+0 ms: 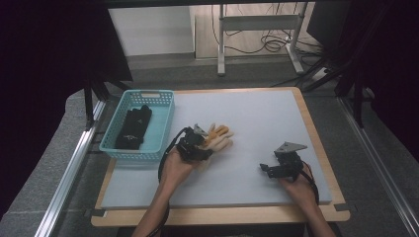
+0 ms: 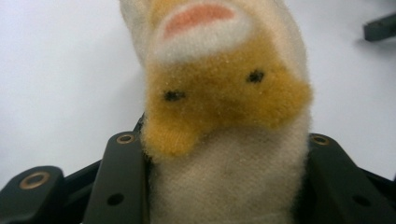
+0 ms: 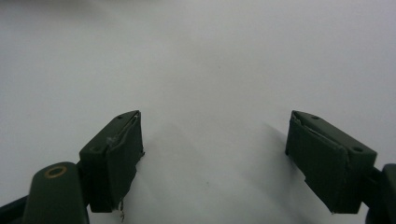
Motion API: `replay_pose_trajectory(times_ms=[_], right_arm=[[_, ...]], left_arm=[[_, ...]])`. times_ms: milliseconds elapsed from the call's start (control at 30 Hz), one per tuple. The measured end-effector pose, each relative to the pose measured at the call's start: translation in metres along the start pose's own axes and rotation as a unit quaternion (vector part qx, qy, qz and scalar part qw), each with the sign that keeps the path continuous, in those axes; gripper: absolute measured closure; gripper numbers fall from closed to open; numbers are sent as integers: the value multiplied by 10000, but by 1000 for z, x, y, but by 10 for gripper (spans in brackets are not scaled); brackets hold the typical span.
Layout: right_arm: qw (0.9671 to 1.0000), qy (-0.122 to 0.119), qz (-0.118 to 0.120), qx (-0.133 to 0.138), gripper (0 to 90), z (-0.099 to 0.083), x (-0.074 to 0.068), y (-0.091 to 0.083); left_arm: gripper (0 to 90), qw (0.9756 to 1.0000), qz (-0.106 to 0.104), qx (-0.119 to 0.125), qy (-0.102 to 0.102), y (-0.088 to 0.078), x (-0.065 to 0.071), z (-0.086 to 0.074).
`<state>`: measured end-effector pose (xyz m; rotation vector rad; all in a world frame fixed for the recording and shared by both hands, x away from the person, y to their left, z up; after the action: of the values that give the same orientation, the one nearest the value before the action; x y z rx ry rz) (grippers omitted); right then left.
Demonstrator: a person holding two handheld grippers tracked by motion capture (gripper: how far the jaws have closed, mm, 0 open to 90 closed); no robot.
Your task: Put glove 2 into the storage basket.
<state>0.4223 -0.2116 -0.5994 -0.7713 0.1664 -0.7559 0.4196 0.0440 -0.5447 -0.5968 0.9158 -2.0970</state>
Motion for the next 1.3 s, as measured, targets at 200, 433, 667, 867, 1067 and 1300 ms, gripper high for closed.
replay_pose_trajectory(times_ms=[200, 433, 667, 867, 1067, 1300], right_arm=[[10000, 8, 1, -3, 187, 0, 0, 0], [10000, 7, -2, -1, 187, 0, 0, 0], [10000, 8, 0, -1, 187, 0, 0, 0], [10000, 6, 0, 0, 187, 0, 0, 0], [10000, 7, 1, -1, 187, 0, 0, 0], [10000, 4, 1, 1, 187, 0, 0, 0]], left_arm=[[537, 9996, 222, 16, -185, -13, -25, 10], [535, 9981, 496, 108, -357, -35, -52, 21], [533, 9950, 740, 173, -642, -57, -86, 25], [533, 9918, 885, 229, -897, -69, -110, 22], [534, 9892, 1005, 241, -1036, -77, -129, 17], [534, 9848, 1156, 270, -1271, -86, -150, 11]])
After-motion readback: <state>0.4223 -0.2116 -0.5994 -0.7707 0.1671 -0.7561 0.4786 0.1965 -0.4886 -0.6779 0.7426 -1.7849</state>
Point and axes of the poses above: each handheld gripper's, and its own axes: y roughly forward along the jaws, z roughly out of its top, x roughly to its right, the point moved 10 cm from there along y, roughly forward along the jaws, and after that the axes turned 6 degrees about -y, right-handed, at the moved point
